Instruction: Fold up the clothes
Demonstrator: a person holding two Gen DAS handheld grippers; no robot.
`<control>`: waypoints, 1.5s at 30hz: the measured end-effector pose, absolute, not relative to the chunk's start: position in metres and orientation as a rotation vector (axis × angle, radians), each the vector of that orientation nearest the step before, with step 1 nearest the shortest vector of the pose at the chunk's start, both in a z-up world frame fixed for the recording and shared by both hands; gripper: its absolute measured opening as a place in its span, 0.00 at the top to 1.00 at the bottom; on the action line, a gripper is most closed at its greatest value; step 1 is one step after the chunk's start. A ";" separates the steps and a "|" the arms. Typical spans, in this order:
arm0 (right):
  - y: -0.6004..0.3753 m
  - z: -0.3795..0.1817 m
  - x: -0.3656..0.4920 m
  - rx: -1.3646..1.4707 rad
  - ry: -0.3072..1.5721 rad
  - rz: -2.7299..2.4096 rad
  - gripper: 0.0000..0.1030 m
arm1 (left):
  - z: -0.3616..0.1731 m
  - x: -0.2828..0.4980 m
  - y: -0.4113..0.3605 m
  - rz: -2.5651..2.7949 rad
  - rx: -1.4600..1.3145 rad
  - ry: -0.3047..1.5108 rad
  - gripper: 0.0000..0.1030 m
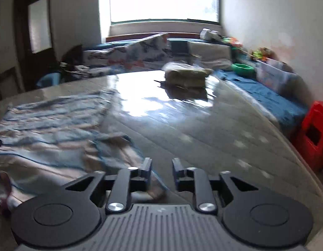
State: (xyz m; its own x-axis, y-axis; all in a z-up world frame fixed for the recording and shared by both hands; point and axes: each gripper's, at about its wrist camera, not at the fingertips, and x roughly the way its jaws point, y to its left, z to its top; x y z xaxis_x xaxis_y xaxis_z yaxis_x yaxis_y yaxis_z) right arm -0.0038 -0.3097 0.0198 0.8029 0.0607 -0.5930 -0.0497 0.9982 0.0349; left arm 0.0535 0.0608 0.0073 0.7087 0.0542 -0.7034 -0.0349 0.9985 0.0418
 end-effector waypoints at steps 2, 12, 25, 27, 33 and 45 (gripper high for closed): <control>-0.296 0.019 0.010 0.006 0.632 0.111 0.63 | 0.011 0.046 0.044 -0.003 0.043 0.777 0.19; -0.241 0.004 0.061 -0.047 0.662 0.299 0.60 | 0.003 0.021 -0.031 -0.184 0.183 0.767 0.19; -0.232 -0.013 0.071 -0.077 0.738 0.354 0.50 | 0.010 -0.044 -0.067 -0.566 0.360 0.657 0.21; -0.235 -0.012 0.072 -0.055 0.744 0.358 0.50 | 0.005 -0.048 -0.078 -0.608 0.397 0.657 0.31; -0.236 -0.011 0.074 -0.055 0.757 0.370 0.49 | -0.012 -0.046 -0.096 -0.675 0.465 0.673 0.70; -0.222 -0.015 0.073 -0.134 0.746 0.390 0.34 | -0.009 -0.045 -0.086 -0.756 0.413 0.735 0.87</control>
